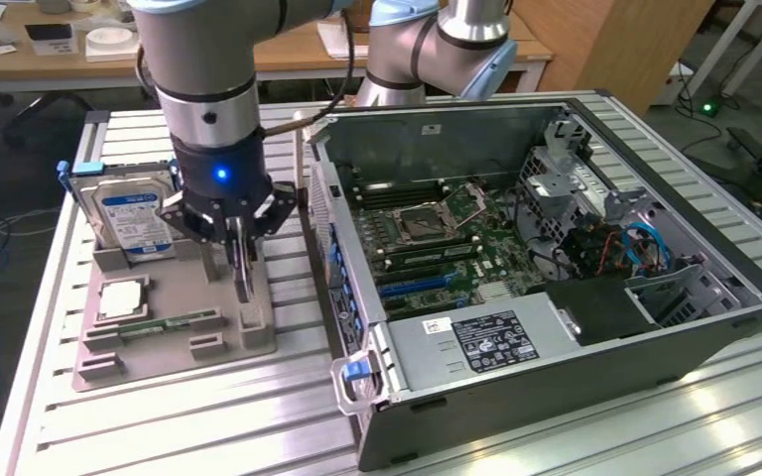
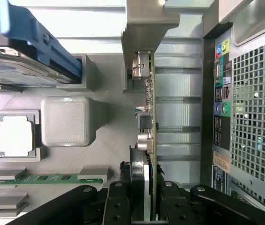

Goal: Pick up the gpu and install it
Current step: 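Pick up the gpu and move the gpu toward the slot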

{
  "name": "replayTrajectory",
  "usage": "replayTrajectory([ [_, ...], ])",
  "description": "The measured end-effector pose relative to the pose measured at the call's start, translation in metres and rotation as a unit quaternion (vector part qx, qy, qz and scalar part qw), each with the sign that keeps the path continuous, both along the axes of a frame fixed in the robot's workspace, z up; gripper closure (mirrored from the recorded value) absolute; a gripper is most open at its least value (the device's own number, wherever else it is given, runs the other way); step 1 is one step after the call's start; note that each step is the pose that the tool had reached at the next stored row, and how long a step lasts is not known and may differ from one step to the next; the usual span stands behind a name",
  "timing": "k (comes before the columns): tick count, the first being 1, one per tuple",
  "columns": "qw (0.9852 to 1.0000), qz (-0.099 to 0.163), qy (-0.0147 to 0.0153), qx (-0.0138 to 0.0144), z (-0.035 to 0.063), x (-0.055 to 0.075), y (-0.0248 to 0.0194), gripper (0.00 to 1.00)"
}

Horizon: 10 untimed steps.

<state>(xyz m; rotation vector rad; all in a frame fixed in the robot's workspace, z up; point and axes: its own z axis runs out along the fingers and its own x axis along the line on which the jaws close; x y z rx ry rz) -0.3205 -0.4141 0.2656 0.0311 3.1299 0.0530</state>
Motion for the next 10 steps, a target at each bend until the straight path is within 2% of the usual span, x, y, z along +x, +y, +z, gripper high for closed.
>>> replayTrajectory([
  [10,1.0000,0.000,0.0000,0.0001,0.0371,0.000,0.0000,0.72],
])
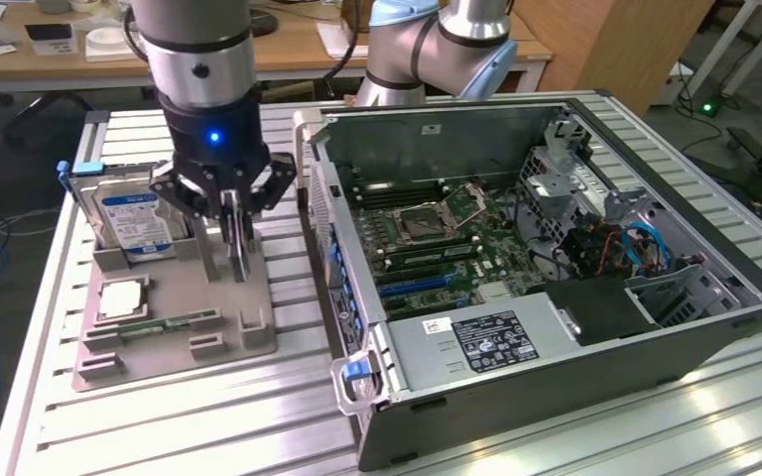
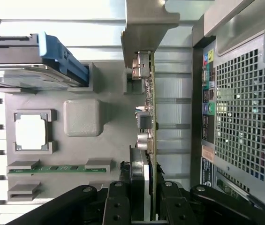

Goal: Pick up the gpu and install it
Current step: 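Pick up the gpu and move the gpu toward the slot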

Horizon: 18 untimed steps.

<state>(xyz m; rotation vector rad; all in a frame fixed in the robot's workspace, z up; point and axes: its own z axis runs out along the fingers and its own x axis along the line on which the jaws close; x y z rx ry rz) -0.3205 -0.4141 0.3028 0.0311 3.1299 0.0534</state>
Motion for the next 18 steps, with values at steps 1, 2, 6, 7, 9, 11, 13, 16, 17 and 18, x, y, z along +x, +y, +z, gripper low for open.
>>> replayTrajectory([
  [1,1.0000,0.000,0.0000,0.0000,0.0038,0.000,0.0000,0.72],
  [2,1.0000,0.000,0.0000,0.0000,0.0078,0.000,0.0000,0.72],
  [6,1.0000,0.000,0.0000,0.0000,0.0216,0.000,0.0000,0.72],
  [7,1.0000,0.000,0.0000,0.0000,0.0249,0.000,0.0000,0.72],
  [9,1.0000,0.000,0.0000,0.0000,0.0312,0.000,0.0000,0.72],
  [11,1.0000,0.000,0.0000,0.0000,0.0377,0.000,0.0000,0.72],
  [13,1.0000,0.000,0.0000,0.0001,0.0438,0.000,0.0000,0.72],
  [16,1.0000,0.000,0.0000,0.0001,0.0513,0.000,0.0000,0.72],
  [17,1.0000,0.000,0.0000,0.0001,0.0537,0.000,0.0000,0.72],
  [18,1.0000,0.000,0.0000,0.0001,0.0564,0.000,0.0000,0.72],
])
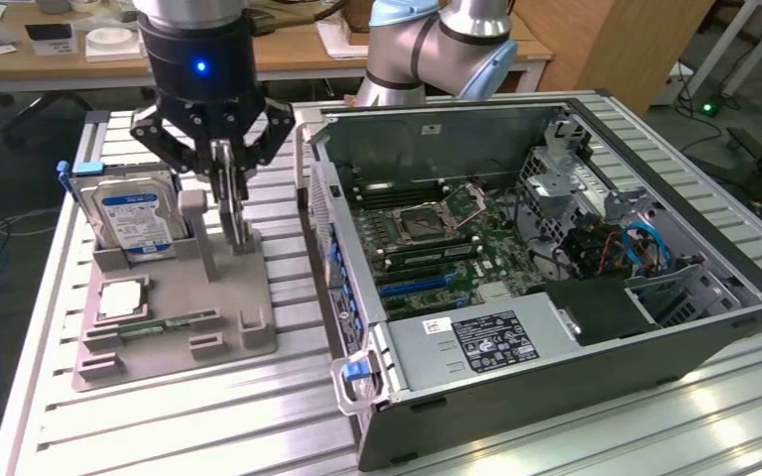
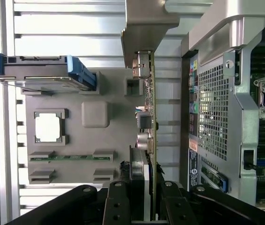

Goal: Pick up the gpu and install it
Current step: 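Pick up the gpu and move the gpu toward the slot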

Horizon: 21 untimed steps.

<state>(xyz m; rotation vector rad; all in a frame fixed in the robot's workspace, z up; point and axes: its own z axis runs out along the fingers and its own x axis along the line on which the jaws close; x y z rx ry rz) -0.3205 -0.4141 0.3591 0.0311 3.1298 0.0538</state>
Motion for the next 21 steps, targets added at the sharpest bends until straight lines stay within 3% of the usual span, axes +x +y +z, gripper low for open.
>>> replayTrajectory([
  [21,1.0000,0.000,0.0000,0.0000,0.0540,0.000,0.0000,0.72],
])
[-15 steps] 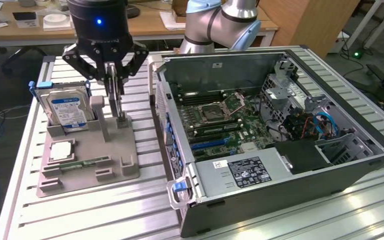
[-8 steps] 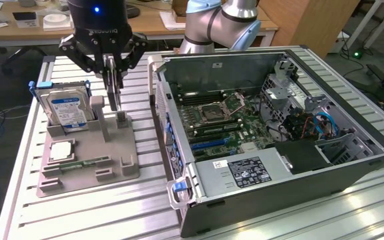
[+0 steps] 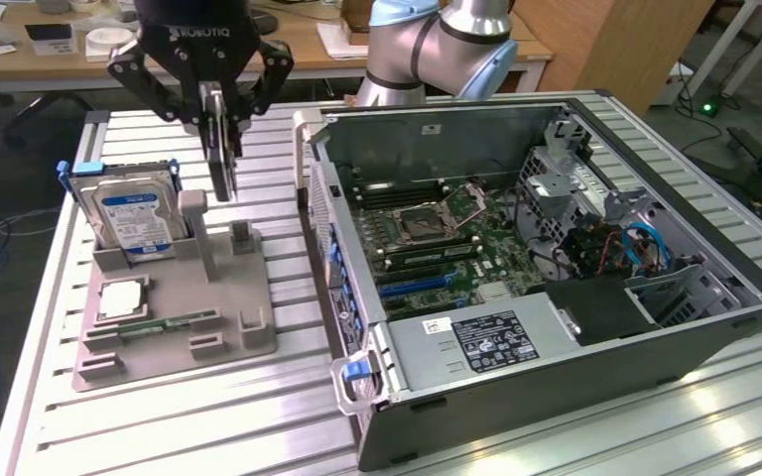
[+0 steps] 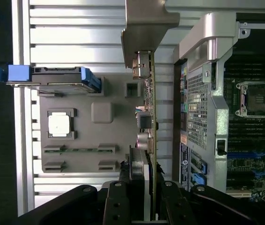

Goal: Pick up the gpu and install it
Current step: 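Pick up the gpu and move the gpu toward the slot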

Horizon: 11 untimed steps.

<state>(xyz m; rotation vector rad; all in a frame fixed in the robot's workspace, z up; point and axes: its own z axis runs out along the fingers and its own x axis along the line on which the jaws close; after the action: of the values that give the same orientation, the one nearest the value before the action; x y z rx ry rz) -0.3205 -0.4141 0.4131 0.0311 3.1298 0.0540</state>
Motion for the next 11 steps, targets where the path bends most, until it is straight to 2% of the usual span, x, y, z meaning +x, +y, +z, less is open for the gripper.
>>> replayTrajectory([
  [11,1.0000,0.000,0.0001,0.0001,0.0012,0.0028,0.0000,0.72],
])
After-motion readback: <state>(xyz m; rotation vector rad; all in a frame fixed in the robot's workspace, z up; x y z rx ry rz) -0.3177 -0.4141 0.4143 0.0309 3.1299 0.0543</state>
